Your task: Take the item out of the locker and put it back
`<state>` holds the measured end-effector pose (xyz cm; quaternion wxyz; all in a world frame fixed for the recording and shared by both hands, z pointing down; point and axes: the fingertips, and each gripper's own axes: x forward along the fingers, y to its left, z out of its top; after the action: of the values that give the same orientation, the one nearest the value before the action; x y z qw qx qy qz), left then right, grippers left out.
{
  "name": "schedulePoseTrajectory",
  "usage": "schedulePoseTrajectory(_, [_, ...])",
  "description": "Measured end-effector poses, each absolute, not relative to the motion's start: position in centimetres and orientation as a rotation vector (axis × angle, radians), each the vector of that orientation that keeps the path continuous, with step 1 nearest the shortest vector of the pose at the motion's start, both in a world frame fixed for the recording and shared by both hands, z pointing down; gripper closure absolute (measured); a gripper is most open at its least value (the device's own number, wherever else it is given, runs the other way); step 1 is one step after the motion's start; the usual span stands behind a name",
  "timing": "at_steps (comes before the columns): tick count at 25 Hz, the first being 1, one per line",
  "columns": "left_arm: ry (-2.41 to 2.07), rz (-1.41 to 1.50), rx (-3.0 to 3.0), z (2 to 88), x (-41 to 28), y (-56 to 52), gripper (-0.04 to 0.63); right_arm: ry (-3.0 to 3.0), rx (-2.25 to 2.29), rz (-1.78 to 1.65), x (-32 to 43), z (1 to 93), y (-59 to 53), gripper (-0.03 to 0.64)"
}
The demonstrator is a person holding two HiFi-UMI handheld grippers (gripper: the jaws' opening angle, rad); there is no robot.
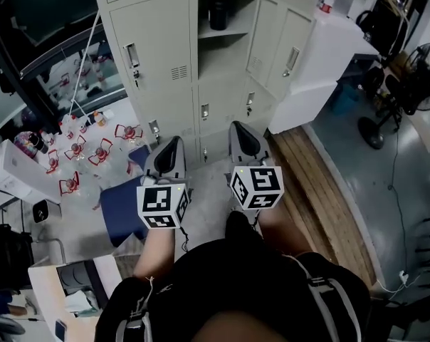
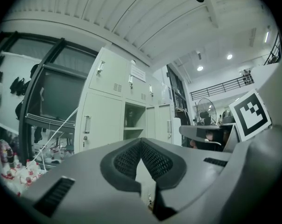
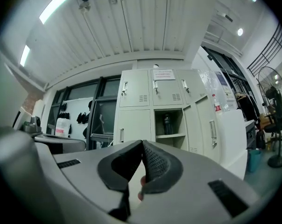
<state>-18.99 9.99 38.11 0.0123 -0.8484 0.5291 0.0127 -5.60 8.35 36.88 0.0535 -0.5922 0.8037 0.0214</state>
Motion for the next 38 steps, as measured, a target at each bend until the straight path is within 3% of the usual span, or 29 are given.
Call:
schedulePoseTrajectory(25, [1.832,-0.029,-2.478,33.9,-6.7,-23.0,0.583,2.546,-1.567,-0.024,5.4,33.5,-26.9,0.6])
schedulePoseTrajectory(38, [1.848,-0.044,-2.476,34.1,-5.8,-31.1,0.583,2.58,-1.535,-0.011,5.7,33.1,-35.2,0.6])
